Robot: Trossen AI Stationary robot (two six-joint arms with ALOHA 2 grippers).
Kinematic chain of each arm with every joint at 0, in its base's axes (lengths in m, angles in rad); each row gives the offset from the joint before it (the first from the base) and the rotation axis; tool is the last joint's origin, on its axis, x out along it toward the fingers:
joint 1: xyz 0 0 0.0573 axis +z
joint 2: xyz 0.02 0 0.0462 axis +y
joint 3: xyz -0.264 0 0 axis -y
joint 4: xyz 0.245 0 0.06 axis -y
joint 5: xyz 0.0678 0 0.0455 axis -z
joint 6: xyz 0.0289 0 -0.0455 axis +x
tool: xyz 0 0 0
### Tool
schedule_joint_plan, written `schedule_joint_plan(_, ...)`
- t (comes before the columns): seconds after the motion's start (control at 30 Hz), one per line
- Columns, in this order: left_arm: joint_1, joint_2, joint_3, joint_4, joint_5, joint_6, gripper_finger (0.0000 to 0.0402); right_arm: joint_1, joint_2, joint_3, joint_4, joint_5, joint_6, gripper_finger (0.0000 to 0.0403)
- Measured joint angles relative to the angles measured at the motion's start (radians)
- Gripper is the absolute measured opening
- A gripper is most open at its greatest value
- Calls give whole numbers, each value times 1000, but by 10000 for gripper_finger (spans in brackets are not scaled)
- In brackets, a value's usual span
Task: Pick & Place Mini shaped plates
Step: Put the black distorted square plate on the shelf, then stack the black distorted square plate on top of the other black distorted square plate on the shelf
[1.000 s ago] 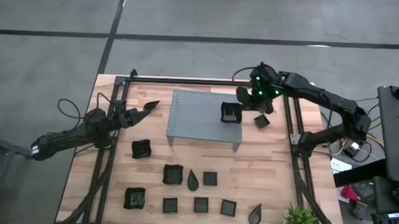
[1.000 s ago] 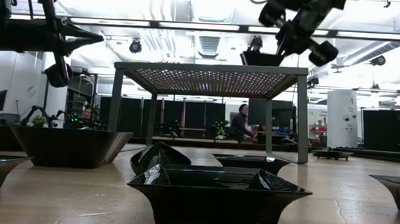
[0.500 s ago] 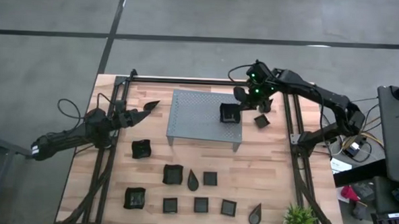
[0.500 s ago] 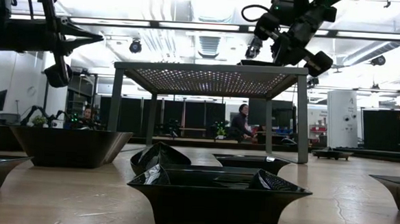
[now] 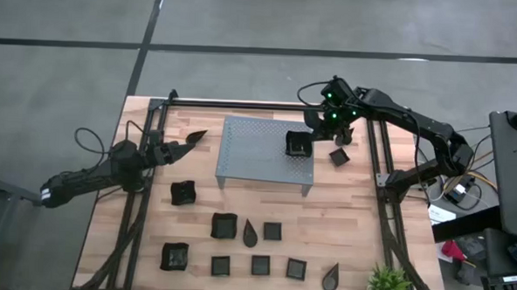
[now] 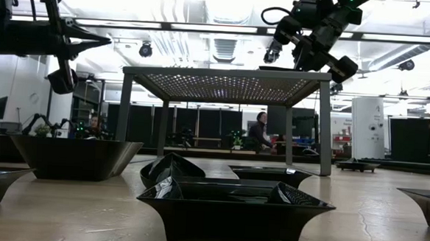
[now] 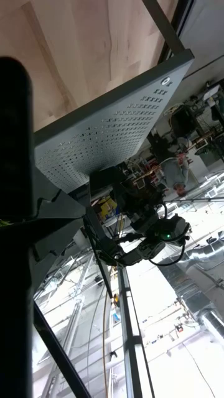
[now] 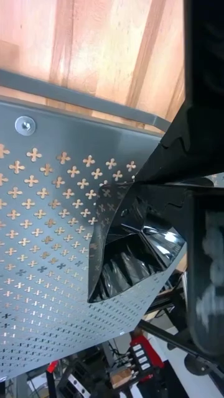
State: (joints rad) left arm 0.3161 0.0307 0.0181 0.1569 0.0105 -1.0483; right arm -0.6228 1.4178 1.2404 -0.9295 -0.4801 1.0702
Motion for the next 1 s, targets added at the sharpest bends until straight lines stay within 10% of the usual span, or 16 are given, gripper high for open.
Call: schedule_joint_plan(1.0, 0, 0, 0, 24, 77, -73, 0, 7, -119, 61, -38, -26, -135, 139)
